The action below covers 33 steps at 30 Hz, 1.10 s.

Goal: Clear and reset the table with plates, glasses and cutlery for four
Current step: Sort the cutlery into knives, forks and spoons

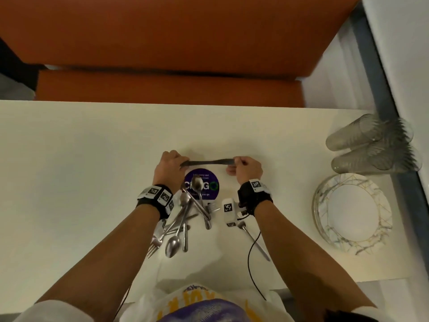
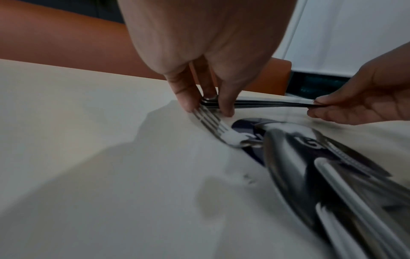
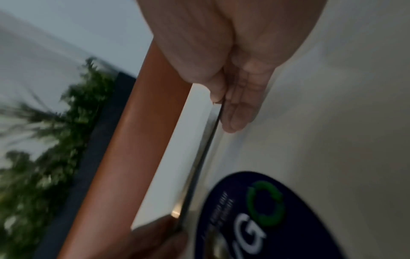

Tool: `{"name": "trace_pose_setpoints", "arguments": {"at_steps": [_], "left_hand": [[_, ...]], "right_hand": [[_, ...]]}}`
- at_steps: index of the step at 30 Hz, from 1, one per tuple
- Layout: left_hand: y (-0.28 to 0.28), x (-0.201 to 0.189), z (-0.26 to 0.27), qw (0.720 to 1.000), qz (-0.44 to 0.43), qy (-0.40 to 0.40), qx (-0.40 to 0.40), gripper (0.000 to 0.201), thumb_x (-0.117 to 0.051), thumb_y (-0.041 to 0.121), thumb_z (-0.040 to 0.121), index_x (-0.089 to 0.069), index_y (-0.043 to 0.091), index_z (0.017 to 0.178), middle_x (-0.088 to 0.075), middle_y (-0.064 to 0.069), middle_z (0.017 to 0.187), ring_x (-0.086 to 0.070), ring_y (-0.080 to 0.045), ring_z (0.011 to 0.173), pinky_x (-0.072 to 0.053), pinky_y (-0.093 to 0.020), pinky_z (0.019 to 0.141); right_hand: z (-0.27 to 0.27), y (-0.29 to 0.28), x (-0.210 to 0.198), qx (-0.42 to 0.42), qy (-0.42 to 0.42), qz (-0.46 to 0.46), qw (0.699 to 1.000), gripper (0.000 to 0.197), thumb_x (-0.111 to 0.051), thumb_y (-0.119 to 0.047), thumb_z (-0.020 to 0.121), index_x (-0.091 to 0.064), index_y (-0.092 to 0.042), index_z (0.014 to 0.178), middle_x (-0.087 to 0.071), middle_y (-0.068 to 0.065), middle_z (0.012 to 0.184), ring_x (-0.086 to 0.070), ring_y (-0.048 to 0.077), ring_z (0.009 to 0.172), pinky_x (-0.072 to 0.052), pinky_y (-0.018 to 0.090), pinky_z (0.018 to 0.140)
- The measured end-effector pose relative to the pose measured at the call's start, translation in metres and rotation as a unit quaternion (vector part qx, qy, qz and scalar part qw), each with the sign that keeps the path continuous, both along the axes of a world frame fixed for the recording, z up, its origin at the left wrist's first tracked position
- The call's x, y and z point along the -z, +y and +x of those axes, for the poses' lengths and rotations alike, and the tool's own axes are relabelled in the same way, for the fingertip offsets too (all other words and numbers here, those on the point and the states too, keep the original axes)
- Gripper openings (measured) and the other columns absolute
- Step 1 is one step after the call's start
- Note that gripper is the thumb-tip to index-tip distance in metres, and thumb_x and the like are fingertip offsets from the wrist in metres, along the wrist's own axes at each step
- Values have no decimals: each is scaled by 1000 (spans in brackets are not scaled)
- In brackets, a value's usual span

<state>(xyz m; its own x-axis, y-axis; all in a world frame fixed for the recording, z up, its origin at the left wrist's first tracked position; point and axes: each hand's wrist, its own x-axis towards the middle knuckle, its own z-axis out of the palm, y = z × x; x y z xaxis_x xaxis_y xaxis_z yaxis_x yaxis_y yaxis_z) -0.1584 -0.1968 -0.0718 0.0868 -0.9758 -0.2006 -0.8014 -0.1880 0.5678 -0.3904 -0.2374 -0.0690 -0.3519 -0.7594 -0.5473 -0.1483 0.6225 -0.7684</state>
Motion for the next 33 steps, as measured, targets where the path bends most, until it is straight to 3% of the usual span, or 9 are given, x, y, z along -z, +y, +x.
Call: {"name": "trace_pose_setpoints", "arguments": {"at_steps": [3, 6, 9, 12, 15, 18, 22, 27, 33], "left_hand": [[6, 0, 12, 1000, -12, -9, -22, 17, -72, 14, 95, -80, 14, 110, -61, -6, 110, -53, -26, 109, -51, -37, 79], [12, -1, 18, 1000, -16, -8, -24, 18, -73, 13, 94, -80, 14, 110, -62, -5, 109, -53, -26, 107, -48, -33, 80], [18, -1, 19, 1000, -18, -4, -18, 19, -73, 11, 94, -80, 12, 112, -65, -6, 108, -54, -27, 108, -51, -36, 82], [23, 0, 21, 999, -22, 3, -25, 18, -74, 9, 93, -79, 10, 110, -67, -6, 108, -55, -27, 108, -50, -35, 84], [24, -1, 22, 999, -23, 8, -25, 17, -75, 7, 91, -79, 9, 108, -68, -5, 108, -55, -27, 108, -51, -35, 86], [23, -1, 21, 999, -15, 7, -28, 17, -76, 6, 90, -79, 9, 107, -68, -5, 108, -55, -26, 107, -51, -35, 85], [21, 0, 20, 999, -15, 11, -42, 18, -77, 6, 89, -80, 10, 106, -68, -5, 108, -53, -27, 107, -45, -31, 85], [21, 1, 20, 998, -13, 22, -59, 22, -79, 3, 86, -79, 8, 107, -68, -6, 108, -54, -29, 108, -43, -30, 87], [20, 2, 22, 997, -7, 35, -62, 22, -78, 2, 87, -79, 8, 108, -67, -6, 111, -52, -27, 109, -40, -28, 88]], "right_hand": [[4, 4, 7, -135, 117, -41, 983, 17, -64, -20, 95, -77, -11, 89, -76, 7, 78, -72, 25, 69, -62, 43, 76], [4, 8, 10, -233, 190, -81, 950, 16, -64, -19, 95, -78, -12, 94, -75, 7, 91, -70, 25, 82, -55, 32, 82], [2, 15, 5, -287, 208, -123, 927, 16, -70, -19, 92, -76, -9, 102, -68, 8, 95, -64, 20, 79, -52, 28, 80], [-4, 20, 6, -350, 197, -123, 908, 27, -74, -12, 88, -71, -7, 114, -61, 2, 102, -59, 12, 81, -49, 18, 83], [-9, 21, 8, -374, 218, -142, 890, 21, -71, -5, 89, -72, -7, 110, -58, 1, 98, -58, 15, 80, -54, 27, 82], [-10, 21, 8, -397, 244, -165, 869, 17, -71, -6, 90, -73, -3, 107, -60, 10, 99, -61, 25, 83, -54, 33, 83], [-10, 18, 9, -421, 266, -170, 850, 19, -68, -9, 92, -73, -2, 110, -61, 13, 100, -61, 28, 88, -54, 39, 85], [-7, 22, 7, -427, 289, -179, 838, 18, -66, -10, 94, -72, -2, 110, -59, 11, 101, -59, 26, 91, -54, 36, 84], [-4, 22, 2, -415, 289, -167, 847, 15, -65, -8, 94, -70, -2, 107, -58, 11, 105, -57, 26, 94, -48, 29, 84]]}}
